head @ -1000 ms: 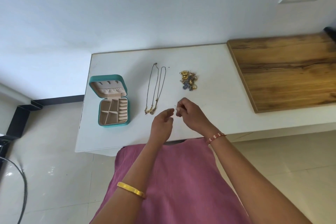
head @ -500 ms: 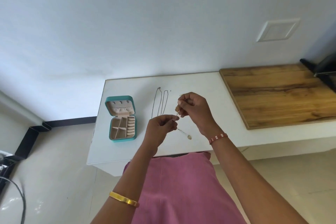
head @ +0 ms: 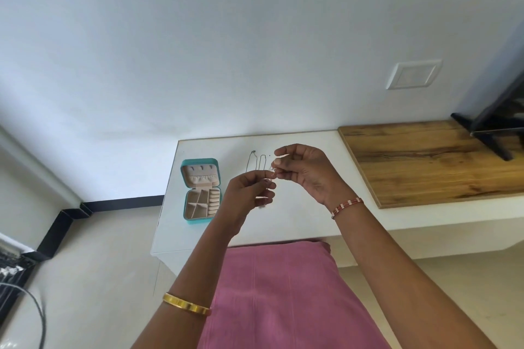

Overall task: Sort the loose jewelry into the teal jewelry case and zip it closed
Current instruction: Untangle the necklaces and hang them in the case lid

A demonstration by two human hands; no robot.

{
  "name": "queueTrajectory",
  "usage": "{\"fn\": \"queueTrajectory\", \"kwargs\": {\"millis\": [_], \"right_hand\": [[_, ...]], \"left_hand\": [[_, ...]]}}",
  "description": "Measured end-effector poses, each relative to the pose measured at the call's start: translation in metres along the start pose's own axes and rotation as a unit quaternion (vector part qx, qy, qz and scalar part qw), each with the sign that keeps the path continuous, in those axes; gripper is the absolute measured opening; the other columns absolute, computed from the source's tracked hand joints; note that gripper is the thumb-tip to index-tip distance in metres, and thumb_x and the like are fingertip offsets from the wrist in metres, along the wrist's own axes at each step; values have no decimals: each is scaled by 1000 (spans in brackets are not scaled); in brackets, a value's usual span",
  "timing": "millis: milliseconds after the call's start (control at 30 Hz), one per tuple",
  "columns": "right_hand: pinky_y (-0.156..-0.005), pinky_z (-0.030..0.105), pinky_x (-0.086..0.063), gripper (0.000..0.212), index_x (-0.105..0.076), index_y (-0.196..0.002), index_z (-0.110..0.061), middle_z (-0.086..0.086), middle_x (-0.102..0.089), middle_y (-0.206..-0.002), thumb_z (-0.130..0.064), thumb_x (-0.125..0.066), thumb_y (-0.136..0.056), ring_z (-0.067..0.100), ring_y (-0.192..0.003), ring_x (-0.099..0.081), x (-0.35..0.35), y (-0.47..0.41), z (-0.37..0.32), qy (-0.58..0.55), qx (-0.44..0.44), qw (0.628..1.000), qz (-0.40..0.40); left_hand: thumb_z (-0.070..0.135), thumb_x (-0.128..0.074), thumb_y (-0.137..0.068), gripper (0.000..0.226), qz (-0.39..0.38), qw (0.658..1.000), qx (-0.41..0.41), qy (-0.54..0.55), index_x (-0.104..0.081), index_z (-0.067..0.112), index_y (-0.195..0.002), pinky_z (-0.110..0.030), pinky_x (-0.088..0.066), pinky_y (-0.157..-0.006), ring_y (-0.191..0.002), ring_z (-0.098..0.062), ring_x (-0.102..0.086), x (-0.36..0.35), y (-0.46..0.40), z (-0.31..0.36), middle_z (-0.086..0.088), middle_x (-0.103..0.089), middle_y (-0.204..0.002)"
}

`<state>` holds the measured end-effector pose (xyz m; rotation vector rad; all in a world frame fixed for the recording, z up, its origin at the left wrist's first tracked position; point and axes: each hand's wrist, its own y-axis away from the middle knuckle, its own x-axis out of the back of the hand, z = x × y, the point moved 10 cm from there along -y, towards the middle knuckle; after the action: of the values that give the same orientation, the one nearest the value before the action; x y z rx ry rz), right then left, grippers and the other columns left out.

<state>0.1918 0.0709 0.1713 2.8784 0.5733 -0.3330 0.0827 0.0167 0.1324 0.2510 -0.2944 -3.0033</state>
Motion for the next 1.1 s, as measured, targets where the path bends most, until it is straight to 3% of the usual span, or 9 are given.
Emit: {"fn": "queueTrajectory", "kwargs": {"millis": [100, 267, 500, 633, 700, 833, 933, 1033, 1100], "right_hand": [[-51, 17, -49, 14, -64, -86, -1, 11, -64, -65, 8, -67, -76, 13, -52, -63, -4, 9, -16, 113, 36, 993, 11], [-55, 18, -51, 13, -65, -83, -5, 10, -63, -63, 6, -67, -76, 10, -52, -59, -16, 17, -34, 211, 82, 974, 0], [-69, 28, -57, 21, -62, -79, -6, 4, -61, -64, 11, -52, -84, 19, -63, -62, -1, 21, -30, -26, 31, 999, -12], [-60, 30, -57, 25, -57, -77, -7, 5, -51, -60, 11, -43, -84, 15, -47, -52, 5, 21, -19, -136, -26, 990, -13], [-46, 23, -43, 24, -56, -75, -9, 4, -42, -59, 7, -41, -84, 11, -38, -37, 8, 22, -16, -96, -40, 995, -3], [-39, 17, -27, 17, -66, -74, -11, 5, -33, -53, -3, -55, -85, 8, -36, -22, 14, 22, -15, 90, -30, 995, -9], [-39, 17, -31, 9, -72, -75, -15, 12, -37, -75, -19, -67, -82, 9, -38, -22, 11, 25, -11, 218, -46, 974, -49], [-47, 21, -42, 11, -73, -82, -13, 15, -50, -71, -21, -66, -84, 10, -42, -37, 6, 28, -8, 302, -49, 948, -84], [-58, 24, -50, 11, -72, -89, -10, 10, -61, -69, -18, -66, -84, 17, -59, -53, 2, 28, -5, 316, -49, 942, -101]], "left_hand": [[9, -50, -93, 17, -16, 1000, 4, 8, -67, 9, -90, -27, -51, -68, -62, -14, -59, -3, 9, 5, -5, -63, -76], [14, -56, -91, 14, 25, 999, -20, 8, -67, 8, -86, -21, -54, -61, -58, -11, -63, 3, 17, 14, -5, -65, -74], [7, -45, -94, 22, 83, 982, -24, 166, -61, 7, -79, -28, -56, -71, -65, -19, -65, 26, 24, 20, -2, -64, -56], [11, -47, -92, 22, 91, 965, -11, 246, -56, 10, -72, -23, -49, -53, -43, -11, -47, 36, 25, 20, 3, -43, -44], [13, -48, -91, 21, 91, 969, -9, 229, -55, 12, -71, -20, -38, -42, -38, -9, -38, 38, 25, 23, 5, -40, -44], [15, -48, -91, 22, 96, 975, -19, 199, -57, 14, -71, -17, -27, -38, -36, -7, -32, 46, 23, 31, 6, -40, -46], [16, -49, -90, 20, 90, 983, -22, 155, -61, 12, -75, -17, -25, -37, -37, -8, -30, 53, 22, 35, 5, -41, -50], [17, -47, -93, 20, 66, 994, -34, 84, -62, 12, -79, -16, -26, -39, -39, -8, -31, 48, 26, 43, 5, -43, -53], [16, -46, -95, 22, 40, 998, -44, 27, -63, 13, -80, -16, -28, -40, -41, -8, -34, 38, 29, 48, 5, -45, -53]]}}
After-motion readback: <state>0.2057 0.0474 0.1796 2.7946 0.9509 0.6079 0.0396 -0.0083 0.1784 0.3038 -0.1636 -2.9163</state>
